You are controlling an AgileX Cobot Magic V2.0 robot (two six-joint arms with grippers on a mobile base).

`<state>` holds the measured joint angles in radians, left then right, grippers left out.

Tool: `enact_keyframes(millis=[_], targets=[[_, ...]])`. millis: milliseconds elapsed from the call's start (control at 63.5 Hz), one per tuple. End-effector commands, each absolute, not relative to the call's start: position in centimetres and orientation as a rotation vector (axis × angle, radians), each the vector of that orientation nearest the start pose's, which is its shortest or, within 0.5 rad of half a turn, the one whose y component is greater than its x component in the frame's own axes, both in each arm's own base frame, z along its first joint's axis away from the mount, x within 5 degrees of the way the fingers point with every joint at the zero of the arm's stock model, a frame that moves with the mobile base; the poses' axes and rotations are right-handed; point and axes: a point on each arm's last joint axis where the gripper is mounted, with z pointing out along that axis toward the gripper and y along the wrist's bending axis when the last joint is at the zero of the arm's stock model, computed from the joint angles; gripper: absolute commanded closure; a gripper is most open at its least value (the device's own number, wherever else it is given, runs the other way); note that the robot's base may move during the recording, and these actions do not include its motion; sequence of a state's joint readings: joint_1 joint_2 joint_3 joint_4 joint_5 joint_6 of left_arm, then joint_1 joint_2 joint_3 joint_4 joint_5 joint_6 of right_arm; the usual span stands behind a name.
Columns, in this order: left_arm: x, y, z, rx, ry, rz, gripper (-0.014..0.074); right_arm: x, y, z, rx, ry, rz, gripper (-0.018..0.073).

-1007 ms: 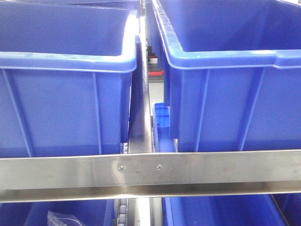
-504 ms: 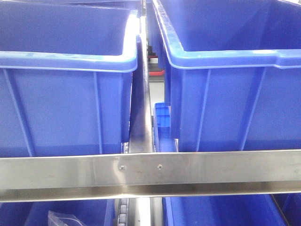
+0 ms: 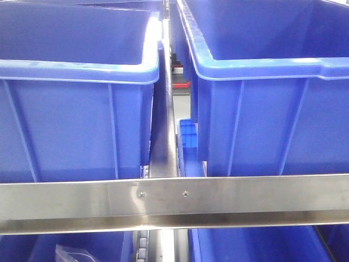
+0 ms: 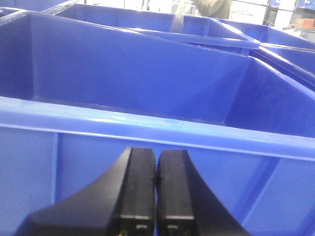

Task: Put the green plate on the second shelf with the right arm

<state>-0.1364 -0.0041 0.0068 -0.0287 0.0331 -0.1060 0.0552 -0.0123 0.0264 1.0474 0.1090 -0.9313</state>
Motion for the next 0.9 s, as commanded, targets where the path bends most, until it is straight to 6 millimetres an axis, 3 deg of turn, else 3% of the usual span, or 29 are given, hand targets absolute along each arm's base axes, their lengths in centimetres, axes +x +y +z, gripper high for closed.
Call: enact_keyframes(millis=[0,881], targets=[[5.57,-0.77,20.33,-0.006,1.459,-0.232,0.0466,5.39,0.78,20.8,0.003,1.507,0.174,0.051],[5.57,-0.77,20.33,-0.006,1.459,-0.232,0.0466,5.41,0.3,21.03,0.018,1.479,0.108,0.051]])
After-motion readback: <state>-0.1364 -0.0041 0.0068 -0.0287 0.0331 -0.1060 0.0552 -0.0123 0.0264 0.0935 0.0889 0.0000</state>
